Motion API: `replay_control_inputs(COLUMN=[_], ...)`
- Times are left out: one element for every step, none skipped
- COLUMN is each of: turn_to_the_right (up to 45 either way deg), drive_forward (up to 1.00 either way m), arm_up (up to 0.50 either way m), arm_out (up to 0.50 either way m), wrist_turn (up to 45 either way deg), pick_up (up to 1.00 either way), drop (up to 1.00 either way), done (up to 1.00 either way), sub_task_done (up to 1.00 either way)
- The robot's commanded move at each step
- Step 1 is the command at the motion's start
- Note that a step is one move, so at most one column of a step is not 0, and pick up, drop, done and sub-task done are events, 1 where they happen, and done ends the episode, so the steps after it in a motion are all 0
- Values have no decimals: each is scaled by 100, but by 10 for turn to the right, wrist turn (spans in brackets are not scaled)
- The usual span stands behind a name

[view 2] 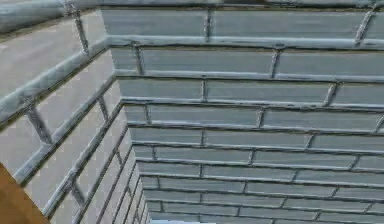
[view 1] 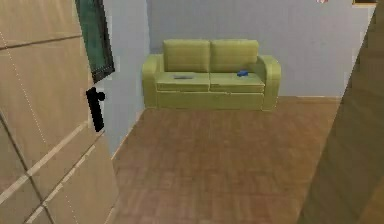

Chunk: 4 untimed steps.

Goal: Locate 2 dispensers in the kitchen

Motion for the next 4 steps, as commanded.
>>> replay_control_inputs(turn_to_the_right=[0,450,300,0], drive_forward=[60,0,0,100], arm_up=[0,0,0,0], arm_out=[0,0,0,0], wrist_turn=[0,0,0,0], pick_up=[0,0,0,0], drop=[0,0,0,0], done=[0,0,0,0], sub_task_done=[0,0,0,0])
